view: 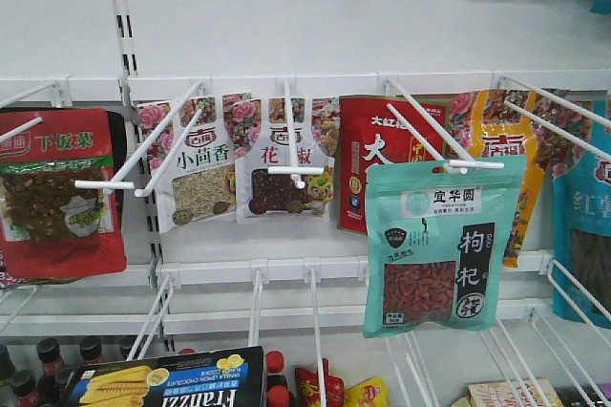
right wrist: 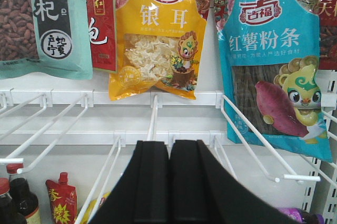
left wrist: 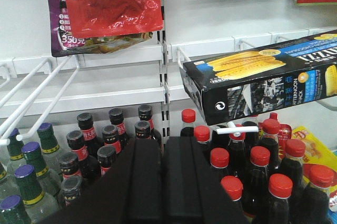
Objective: Pick snacks and fruit into basket
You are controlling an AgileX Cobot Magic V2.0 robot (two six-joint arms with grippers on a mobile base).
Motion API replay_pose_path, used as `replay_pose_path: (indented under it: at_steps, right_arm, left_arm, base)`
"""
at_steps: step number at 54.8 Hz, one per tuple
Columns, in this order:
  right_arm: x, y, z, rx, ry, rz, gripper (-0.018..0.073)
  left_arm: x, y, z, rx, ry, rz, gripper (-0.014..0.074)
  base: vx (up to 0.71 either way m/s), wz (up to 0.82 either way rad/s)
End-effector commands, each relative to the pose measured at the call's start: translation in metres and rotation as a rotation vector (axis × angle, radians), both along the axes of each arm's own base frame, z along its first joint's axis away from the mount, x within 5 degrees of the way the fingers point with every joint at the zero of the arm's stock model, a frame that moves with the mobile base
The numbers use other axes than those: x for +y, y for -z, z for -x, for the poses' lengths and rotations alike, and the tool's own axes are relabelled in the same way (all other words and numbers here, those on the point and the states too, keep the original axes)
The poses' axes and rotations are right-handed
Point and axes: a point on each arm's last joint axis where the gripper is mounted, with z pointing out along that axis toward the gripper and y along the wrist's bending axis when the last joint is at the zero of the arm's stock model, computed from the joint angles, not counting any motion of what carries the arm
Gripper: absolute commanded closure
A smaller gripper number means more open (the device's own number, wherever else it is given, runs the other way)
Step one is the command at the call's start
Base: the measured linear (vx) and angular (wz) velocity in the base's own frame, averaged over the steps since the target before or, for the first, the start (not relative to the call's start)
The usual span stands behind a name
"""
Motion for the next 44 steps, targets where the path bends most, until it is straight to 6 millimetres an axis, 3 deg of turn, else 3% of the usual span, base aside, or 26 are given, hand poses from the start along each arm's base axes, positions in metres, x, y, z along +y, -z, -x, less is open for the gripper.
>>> replay_pose_path:
  at_steps: [1, 44]
  right_arm:
    - [0.0001, -0.0015, 0.0004, -0.075, -0.001, 0.012, 0.0566]
    - [0.0001, -0.0015, 0.0004, -0.075, -0.001, 0.012, 0.0566]
  left_arm:
    - [0.0005, -0.0145, 0.0005, -0.107, -0.007, 0.025, 0.0607]
    - [0.0006, -0.0158, 0.0005, -0.121, -0.008, 0.026, 0.0607]
  base:
    - [0.0, 0.0]
    - [0.0, 0.0]
